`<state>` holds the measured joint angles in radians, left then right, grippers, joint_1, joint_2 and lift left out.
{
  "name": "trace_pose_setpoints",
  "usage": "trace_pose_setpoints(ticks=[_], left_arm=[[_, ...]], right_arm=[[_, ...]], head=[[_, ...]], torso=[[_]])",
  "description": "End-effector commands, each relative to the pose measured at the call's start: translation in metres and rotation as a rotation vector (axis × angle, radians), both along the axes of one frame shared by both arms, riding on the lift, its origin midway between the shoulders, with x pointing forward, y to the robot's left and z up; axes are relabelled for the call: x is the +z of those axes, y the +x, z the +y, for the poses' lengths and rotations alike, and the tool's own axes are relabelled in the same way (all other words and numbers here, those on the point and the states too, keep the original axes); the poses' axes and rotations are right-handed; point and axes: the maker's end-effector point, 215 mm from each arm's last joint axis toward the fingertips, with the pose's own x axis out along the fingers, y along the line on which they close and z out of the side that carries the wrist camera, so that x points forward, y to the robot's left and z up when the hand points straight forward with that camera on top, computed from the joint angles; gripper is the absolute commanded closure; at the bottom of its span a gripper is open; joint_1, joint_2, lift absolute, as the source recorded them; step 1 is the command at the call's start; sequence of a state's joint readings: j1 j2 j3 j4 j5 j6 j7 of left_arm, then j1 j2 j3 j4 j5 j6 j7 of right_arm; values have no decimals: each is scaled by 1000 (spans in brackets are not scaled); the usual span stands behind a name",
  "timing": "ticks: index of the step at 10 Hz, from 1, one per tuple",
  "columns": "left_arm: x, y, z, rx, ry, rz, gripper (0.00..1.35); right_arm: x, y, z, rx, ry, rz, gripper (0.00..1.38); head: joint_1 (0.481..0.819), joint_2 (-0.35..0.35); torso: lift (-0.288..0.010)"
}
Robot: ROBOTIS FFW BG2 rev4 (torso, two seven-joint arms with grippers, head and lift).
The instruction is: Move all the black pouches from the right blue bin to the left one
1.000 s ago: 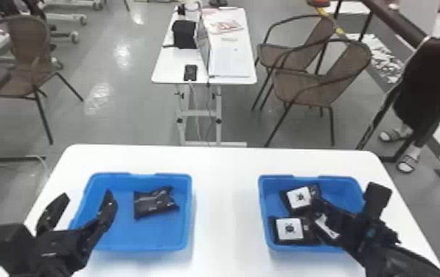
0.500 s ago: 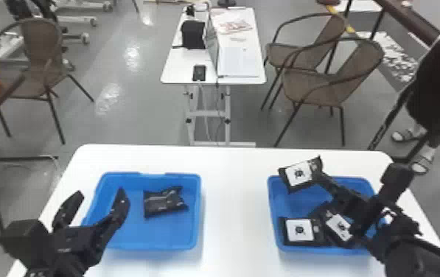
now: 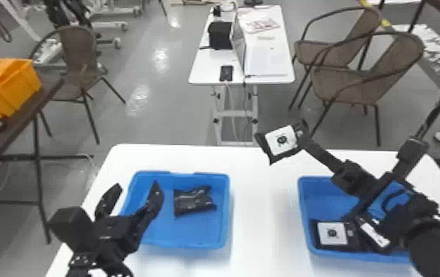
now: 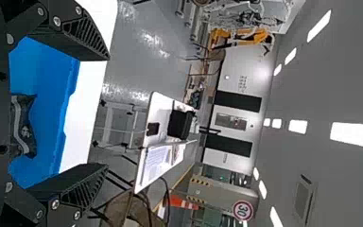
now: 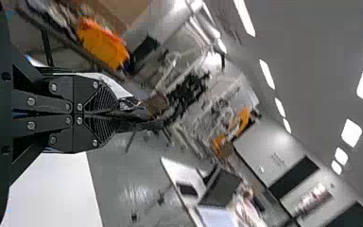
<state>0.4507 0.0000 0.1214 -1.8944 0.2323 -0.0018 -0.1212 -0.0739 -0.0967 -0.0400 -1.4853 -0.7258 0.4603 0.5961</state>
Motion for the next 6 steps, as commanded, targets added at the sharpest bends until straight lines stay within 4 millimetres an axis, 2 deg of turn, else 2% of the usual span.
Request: trace_pose_setpoints(ticks=[1,2,3,4,6], left_arm=[[7,12,-13,-20,-71,-6,233],[15,23,-29,-61,-133,-10,233],[21,34,-49,-110,-285,5,233],[26,41,-71,-161,-511,38,233],[52,47,-103,-262,-734,33,233]], right_arm=[[11,-1,50,176,117,-41,1251],[16,-4,71,229,157,-56,1251],[19,-6,83,253,181,-59,1251],[25,-7,90,274,201,-74,1251],[32,-9,104,320,205,-87,1251]], head=[[695,151],[695,192],[695,207],[695,204],[695,184]], torso=[[10],[10],[10],[10],[10]])
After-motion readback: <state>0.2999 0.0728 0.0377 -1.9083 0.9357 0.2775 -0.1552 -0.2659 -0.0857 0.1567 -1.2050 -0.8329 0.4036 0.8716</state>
